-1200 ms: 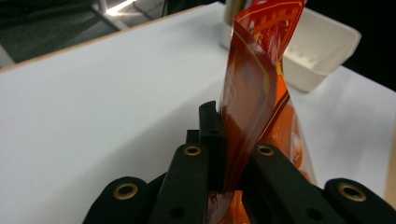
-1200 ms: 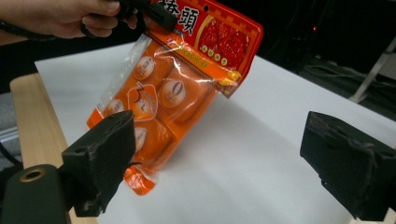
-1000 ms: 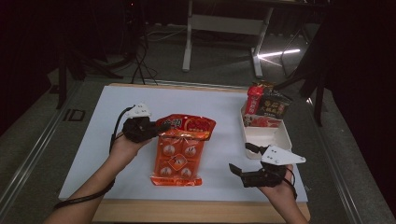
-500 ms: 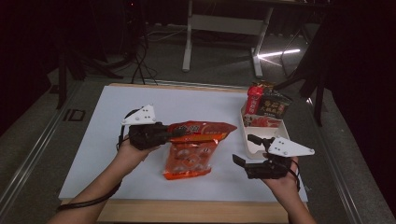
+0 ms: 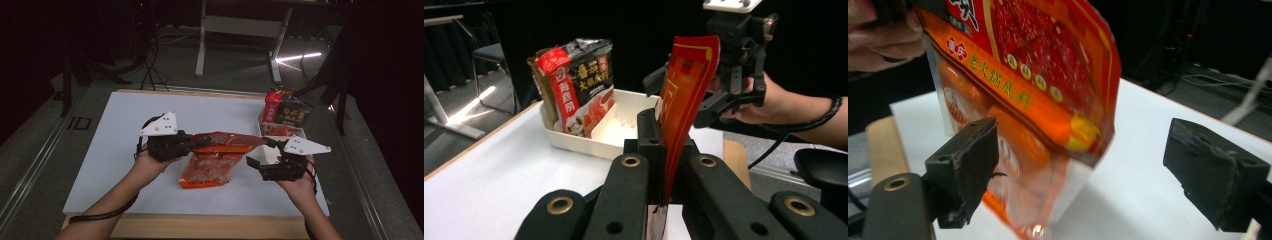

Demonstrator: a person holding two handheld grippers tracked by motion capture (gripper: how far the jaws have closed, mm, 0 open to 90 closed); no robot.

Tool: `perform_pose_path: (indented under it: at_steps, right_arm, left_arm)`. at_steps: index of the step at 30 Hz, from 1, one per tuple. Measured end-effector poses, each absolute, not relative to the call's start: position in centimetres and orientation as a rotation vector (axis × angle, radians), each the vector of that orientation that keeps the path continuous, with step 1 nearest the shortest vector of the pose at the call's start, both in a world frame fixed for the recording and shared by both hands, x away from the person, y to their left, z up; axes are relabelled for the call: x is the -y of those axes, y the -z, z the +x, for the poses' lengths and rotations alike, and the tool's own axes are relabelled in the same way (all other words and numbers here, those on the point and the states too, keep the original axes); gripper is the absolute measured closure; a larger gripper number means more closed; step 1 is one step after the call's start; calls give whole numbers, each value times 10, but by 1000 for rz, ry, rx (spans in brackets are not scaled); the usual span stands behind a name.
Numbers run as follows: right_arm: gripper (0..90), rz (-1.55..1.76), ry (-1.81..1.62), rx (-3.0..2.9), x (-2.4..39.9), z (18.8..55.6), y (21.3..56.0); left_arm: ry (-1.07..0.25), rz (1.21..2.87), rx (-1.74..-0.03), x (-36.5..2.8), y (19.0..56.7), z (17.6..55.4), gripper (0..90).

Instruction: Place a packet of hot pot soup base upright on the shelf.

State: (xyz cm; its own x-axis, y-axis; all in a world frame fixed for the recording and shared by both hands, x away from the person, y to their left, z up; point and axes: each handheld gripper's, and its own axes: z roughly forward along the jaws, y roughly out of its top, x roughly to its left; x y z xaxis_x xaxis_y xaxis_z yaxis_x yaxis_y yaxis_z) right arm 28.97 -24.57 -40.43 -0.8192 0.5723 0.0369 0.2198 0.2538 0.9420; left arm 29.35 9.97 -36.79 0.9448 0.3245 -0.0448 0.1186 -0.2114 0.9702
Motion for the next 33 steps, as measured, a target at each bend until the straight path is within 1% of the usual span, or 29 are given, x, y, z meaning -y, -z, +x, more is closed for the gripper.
perform_pose_path:
  at_steps: [2,3,6,9,10,11,15,19,21,23,24,25,28,30,33]
  right_arm:
    - [197,716,-1597,-2219,244,290,403]
    - [239,697,-1611,-2224,244,290,402]
    - [319,666,-1645,-2233,243,289,399]
    - [476,621,-1685,-2259,242,288,397]
    - [513,595,-1693,-2266,242,287,396]
    - [580,578,-1686,-2278,241,287,396]
    - [685,539,-1712,-2315,240,286,395]
    - [850,507,-1731,-2370,238,284,394]
    - [883,492,-1704,-2383,234,281,392]
    - [887,488,-1666,-2380,231,279,390]
    - [893,501,-1644,-2387,229,278,388]
    - [895,500,-1629,-2385,227,278,386]
    - [899,501,-1608,-2391,224,277,382]
    - [900,496,-1598,-2396,223,276,377]
    - [900,473,-1592,-2393,222,276,369]
  left_arm:
    - [-186,1776,-322,-98,366,291,900]
    - [-179,1773,-316,-97,364,290,900]
    - [-177,1755,-311,-95,360,287,900]
    - [-180,1744,-320,-92,357,286,900]
    - [-176,1740,-320,-91,357,287,900]
    - [-170,1740,-315,-90,357,287,900]
    - [-160,1737,-319,-88,357,287,900]
    - [-148,1725,-348,-94,360,292,900]
    - [-126,1720,-364,-98,364,296,900]
    - [-126,1720,-364,-98,364,296,900]
    - [-102,1715,-371,-103,368,302,898]
    - [-119,1715,-369,-103,369,302,897]
    - [-111,1711,-357,-107,370,304,889]
    - [-99,1705,-347,-110,370,305,878]
    - [-99,1714,-338,-112,371,305,830]
